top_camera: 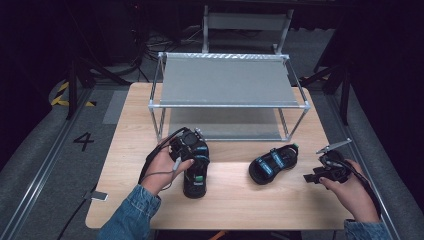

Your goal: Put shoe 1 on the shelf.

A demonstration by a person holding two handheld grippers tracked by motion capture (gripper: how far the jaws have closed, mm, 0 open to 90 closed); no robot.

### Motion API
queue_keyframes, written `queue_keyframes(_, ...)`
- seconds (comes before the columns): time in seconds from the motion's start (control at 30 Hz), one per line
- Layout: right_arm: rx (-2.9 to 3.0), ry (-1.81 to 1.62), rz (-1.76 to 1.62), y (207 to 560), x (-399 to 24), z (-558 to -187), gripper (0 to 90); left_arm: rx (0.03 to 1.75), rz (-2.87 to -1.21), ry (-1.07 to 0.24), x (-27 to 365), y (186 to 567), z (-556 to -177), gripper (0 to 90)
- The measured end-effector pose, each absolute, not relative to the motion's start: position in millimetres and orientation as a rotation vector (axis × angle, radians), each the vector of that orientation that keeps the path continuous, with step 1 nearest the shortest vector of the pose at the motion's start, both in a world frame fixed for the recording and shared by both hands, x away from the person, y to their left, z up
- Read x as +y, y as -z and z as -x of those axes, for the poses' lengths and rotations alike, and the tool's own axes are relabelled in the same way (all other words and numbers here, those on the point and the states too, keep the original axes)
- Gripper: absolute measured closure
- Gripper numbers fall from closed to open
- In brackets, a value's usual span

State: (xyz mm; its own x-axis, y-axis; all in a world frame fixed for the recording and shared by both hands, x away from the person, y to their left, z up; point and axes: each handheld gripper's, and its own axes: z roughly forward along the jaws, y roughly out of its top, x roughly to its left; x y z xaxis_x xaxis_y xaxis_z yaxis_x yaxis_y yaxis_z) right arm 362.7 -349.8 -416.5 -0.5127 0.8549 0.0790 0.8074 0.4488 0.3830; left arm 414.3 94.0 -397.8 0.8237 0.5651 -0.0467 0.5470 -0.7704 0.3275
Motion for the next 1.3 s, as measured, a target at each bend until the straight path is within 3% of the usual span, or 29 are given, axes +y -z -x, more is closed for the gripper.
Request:
queue_keyframes(0.03, 2.569, -0.57, -1.478, 417.0, -349.7, -362.7, 47.4, 0.832, -2.677, -0.068, 94.4, 397.3, -414.5, 51.3)
queue_keyframes(0.07, 2.572, -0.566, -1.471, 417.4, -349.0, -362.6, 47.1, 0.814, -2.669, -0.053, 94.4, 396.6, -413.9, 62.9)
queue_keyframes(0.2, 2.565, -0.572, -1.46, 416.6, -348.0, -362.6, 46.2, 0.791, -2.672, -0.065, 93.7, 392.5, -411.3, 69.2)
queue_keyframes(1.3, 2.573, -0.623, -1.499, 419.2, -352.7, -363.7, 49.9, 0.657, -2.668, -0.037, 66.9, 302.6, -392.5, 70.1)
